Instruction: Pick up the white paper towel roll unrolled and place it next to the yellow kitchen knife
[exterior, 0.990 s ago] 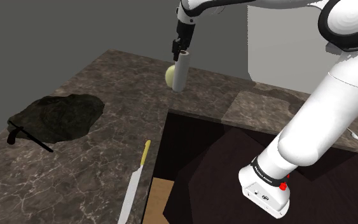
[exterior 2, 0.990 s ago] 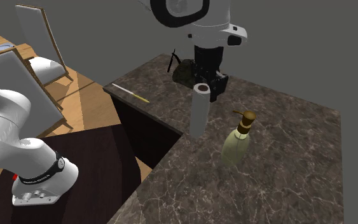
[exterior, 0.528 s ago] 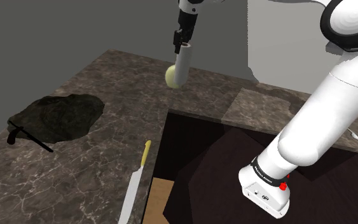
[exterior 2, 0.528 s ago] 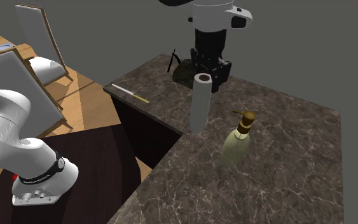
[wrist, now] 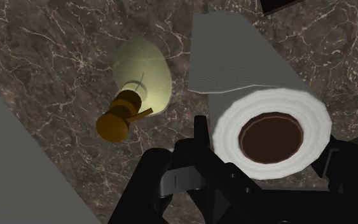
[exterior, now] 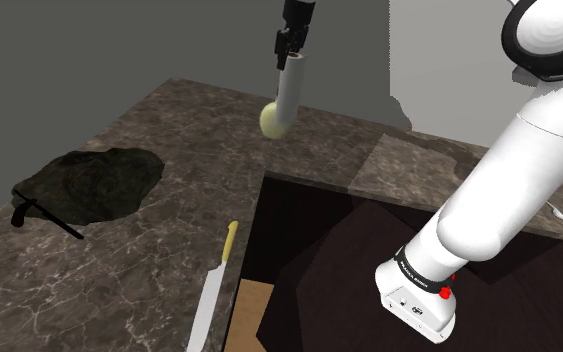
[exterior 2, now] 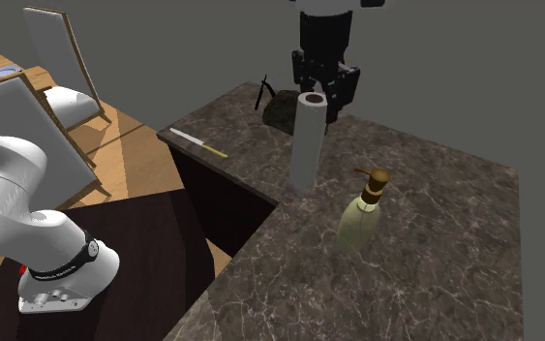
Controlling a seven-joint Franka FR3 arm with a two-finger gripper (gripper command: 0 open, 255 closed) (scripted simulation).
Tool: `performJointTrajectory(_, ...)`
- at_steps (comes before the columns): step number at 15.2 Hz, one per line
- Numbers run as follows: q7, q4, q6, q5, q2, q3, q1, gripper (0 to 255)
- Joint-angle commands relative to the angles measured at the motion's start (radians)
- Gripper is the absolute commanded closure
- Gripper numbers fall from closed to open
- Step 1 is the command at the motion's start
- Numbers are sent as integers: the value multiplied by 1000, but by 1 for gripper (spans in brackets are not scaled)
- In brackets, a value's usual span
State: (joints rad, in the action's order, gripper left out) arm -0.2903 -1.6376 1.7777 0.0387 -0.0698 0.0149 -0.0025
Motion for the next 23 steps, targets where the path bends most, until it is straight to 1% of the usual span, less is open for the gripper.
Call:
performJointTrajectory(1, -1, 32, -30, 0, -2, 0, 0, 255)
performJointTrajectory(11, -6, 211, -176, 0, -35, 0, 1, 255)
performJointTrajectory(21, -10, 442, -338, 1, -104, 1, 3, 255)
performJointTrajectory(23, 30, 366, -321, 5, -48, 17, 26, 255)
